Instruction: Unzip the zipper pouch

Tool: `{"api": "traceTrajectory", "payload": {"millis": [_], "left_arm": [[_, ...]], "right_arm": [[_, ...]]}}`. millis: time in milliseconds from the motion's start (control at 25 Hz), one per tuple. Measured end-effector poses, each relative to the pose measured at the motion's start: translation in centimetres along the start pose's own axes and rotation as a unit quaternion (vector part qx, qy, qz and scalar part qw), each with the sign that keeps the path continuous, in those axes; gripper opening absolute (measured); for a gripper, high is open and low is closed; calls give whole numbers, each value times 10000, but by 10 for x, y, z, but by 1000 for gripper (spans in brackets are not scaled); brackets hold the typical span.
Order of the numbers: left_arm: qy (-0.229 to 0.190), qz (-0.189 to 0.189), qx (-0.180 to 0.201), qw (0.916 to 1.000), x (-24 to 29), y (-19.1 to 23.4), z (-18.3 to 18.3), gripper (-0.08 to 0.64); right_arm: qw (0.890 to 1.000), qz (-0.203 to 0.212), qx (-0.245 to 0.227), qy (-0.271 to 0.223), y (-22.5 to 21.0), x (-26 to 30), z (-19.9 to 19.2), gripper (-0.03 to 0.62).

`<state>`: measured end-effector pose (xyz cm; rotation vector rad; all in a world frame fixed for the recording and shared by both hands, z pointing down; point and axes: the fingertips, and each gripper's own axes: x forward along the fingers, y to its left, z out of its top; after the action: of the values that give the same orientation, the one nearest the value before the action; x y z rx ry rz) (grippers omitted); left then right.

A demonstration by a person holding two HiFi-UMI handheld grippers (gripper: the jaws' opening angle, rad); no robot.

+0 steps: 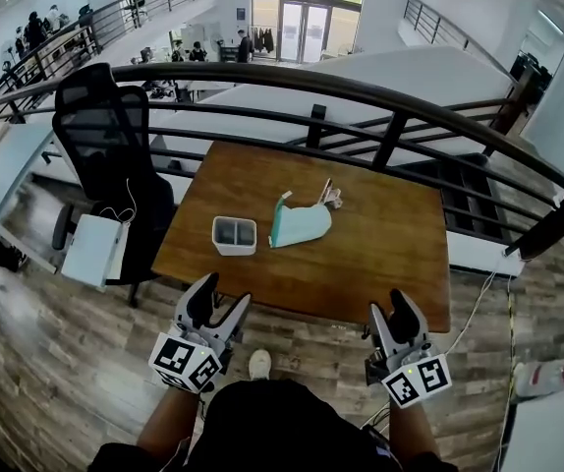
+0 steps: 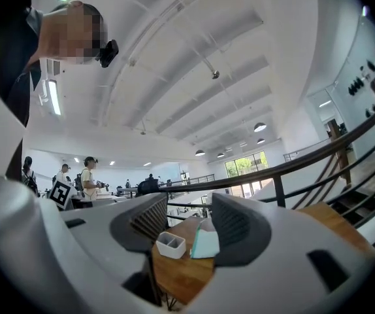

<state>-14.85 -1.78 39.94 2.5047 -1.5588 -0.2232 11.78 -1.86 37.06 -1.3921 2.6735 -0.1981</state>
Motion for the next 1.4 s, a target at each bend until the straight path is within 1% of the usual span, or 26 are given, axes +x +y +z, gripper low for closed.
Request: {"api": "traceTrajectory", "payload": {"millis": [120,240,400,560,720,800,960,1080,1200,1400], "left_arm": [[77,-44,32,10000,15,24,0,295],[162,-121,14,9998,31,45,-1,295],[344,-313,-3,9989,50,59,-8,295],[564,-500,8,9972,72,66,-22,296],[841,-657,-62,9943,92,59,-37,295],[999,-726,-92,9923,104,64,-46,295],[1263,-804,-151,9886,129,68,-65,295],[1476,-769,-175,9859,152,71,-80,295],[1694,-654,-152,9833,176,77,-94,295],[1948,-495,-171,9794,209,89,-111,295]], "right_arm": [[10000,19,-27,34,2,30,-1,195],[10000,-48,-27,57,1,52,-3,195],[9998,-141,-60,141,2,71,-7,195],[9993,-214,-44,300,-1,84,-21,195],[9984,-355,32,428,-16,83,-27,193],[9982,-404,67,448,-22,89,-31,193],[9976,-375,51,573,-36,104,-39,193],[9975,-326,26,631,-48,116,-41,193],[9975,-232,-20,667,-63,128,-39,193],[9967,-97,-2,805,-89,150,-45,193]]}}
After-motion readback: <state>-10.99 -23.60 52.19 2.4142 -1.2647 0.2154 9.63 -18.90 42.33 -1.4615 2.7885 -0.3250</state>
